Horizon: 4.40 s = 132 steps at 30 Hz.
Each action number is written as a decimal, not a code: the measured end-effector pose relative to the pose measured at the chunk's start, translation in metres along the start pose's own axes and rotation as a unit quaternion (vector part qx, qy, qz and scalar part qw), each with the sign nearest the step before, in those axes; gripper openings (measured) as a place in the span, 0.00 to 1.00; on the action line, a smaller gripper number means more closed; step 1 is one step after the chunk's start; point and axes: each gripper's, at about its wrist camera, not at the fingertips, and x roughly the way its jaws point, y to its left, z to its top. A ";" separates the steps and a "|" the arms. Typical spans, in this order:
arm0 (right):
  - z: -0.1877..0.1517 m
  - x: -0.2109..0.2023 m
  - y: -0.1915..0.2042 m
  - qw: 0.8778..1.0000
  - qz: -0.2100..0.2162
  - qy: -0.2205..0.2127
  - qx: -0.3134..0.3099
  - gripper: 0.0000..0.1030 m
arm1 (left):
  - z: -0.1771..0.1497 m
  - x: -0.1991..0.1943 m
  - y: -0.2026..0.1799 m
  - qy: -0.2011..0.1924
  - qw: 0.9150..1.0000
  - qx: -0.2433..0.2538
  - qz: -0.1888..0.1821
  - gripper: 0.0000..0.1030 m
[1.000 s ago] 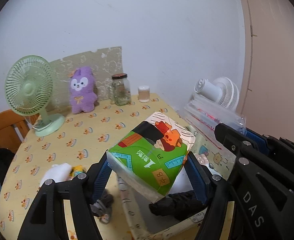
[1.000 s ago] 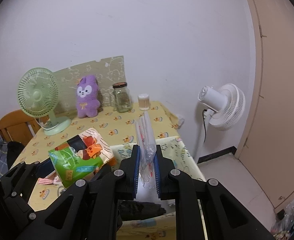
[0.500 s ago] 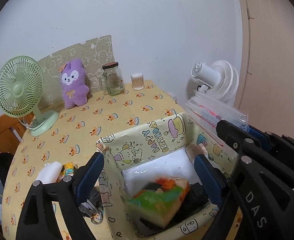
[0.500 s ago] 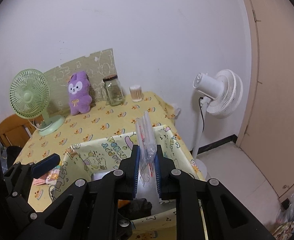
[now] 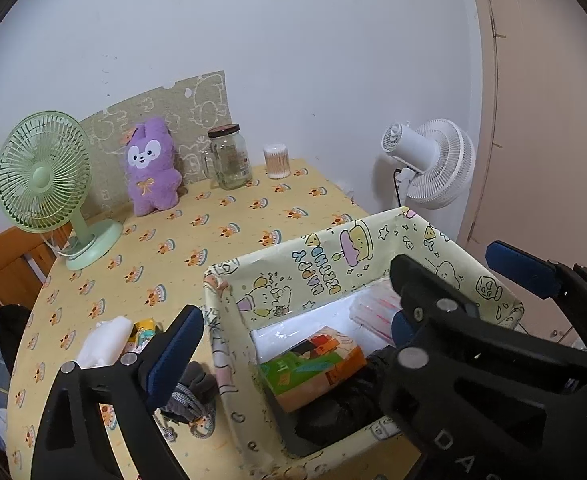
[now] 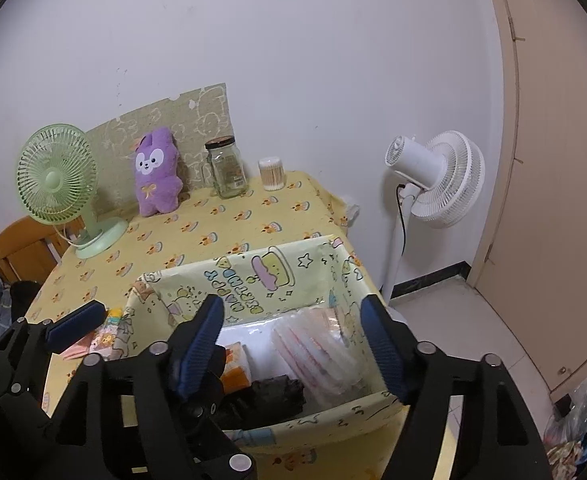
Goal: Organize soft objects
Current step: 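Lower both items into the gift box and open both tools, then withdraw both tools from the box back over the table, then reach the right tool down to the gray drawstring pouch and grasp it, then grasp the white folded towel with the left tool while the right tool holds the pouch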
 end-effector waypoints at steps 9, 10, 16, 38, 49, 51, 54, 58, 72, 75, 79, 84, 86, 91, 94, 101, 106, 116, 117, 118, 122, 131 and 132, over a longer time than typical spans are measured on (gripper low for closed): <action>0.000 -0.014 0.017 1.000 0.001 -0.007 -0.008 0.84 | -0.003 -0.017 0.013 -0.015 1.000 -0.009 0.000 0.97; 0.000 -0.015 0.018 1.000 0.001 -0.008 -0.009 0.84 | -0.003 -0.020 0.015 -0.017 1.000 -0.009 0.001 0.97; 0.001 -0.026 0.030 1.000 0.008 -0.016 -0.015 0.86 | -0.005 -0.035 0.026 -0.029 0.999 -0.011 0.008 1.00; -0.002 -0.052 0.093 0.998 0.024 -0.029 -0.050 0.86 | -0.025 -0.072 0.080 -0.049 0.998 -0.036 0.011 1.00; -0.007 -0.061 0.123 0.996 0.036 -0.041 -0.071 0.86 | -0.036 -0.084 0.104 -0.059 0.997 -0.044 0.022 1.00; -0.010 -0.059 0.128 0.996 0.038 -0.040 -0.071 0.86 | -0.040 -0.083 0.108 -0.060 0.997 -0.044 0.024 1.00; -0.015 -0.057 0.133 0.996 0.041 -0.037 -0.073 0.86 | -0.045 -0.081 0.112 -0.055 0.997 -0.043 0.029 1.00; -0.024 -0.054 0.138 0.996 0.047 -0.038 -0.071 0.86 | -0.053 -0.079 0.117 -0.055 0.997 -0.045 0.037 1.00; -0.051 -0.025 0.165 0.994 0.058 -0.013 -0.088 0.86 | -0.085 -0.055 0.145 -0.023 0.995 -0.071 0.063 1.00; -0.055 -0.019 0.172 0.994 0.063 -0.006 -0.091 0.86 | -0.090 -0.051 0.152 -0.016 0.995 -0.075 0.067 1.00; -0.059 -0.010 0.181 0.993 0.067 0.004 -0.094 0.84 | -0.096 -0.046 0.160 -0.007 0.994 -0.081 0.074 1.00; -0.067 0.003 0.188 0.992 0.079 0.021 -0.093 0.82 | -0.105 -0.036 0.169 0.008 0.993 -0.085 0.080 0.99; -0.069 0.008 0.191 0.992 0.077 0.027 -0.096 0.81 | -0.107 -0.031 0.171 0.014 0.993 -0.087 0.082 0.99; -0.073 0.013 0.198 0.993 0.046 0.012 -0.113 0.81 | -0.112 -0.022 0.177 0.024 0.992 -0.091 0.089 0.99; -0.073 0.015 0.201 0.992 0.047 0.012 -0.114 0.79 | -0.113 -0.021 0.182 0.024 0.991 -0.094 0.089 0.99; -0.077 0.031 0.205 0.992 0.056 0.040 -0.110 0.70 | -0.117 -0.008 0.187 0.039 0.990 -0.091 0.096 0.99; -0.081 0.046 0.204 0.992 0.044 0.055 -0.103 0.64 | -0.119 0.003 0.186 0.048 0.991 -0.089 0.091 0.98; -0.083 0.068 0.202 0.992 0.035 0.078 -0.091 0.55 | -0.118 0.024 0.189 0.063 0.990 -0.083 0.098 0.96; -0.083 0.069 0.202 0.992 0.033 0.078 -0.092 0.52 | -0.118 0.025 0.190 0.064 0.990 -0.082 0.099 0.96; -0.083 0.069 0.202 0.992 0.030 0.078 -0.093 0.51 | -0.118 0.027 0.190 0.066 0.990 -0.080 0.101 0.96; -0.084 0.075 0.200 0.992 0.020 0.080 -0.094 0.50 | -0.118 0.034 0.188 0.076 0.989 -0.071 0.103 0.96; -0.079 0.077 0.198 0.991 0.024 0.084 -0.098 0.30 | -0.111 0.034 0.186 0.076 0.990 -0.065 0.101 0.95; -0.077 0.077 0.196 0.992 0.026 0.082 -0.094 0.30 | -0.109 0.033 0.185 0.072 0.990 -0.064 0.103 0.95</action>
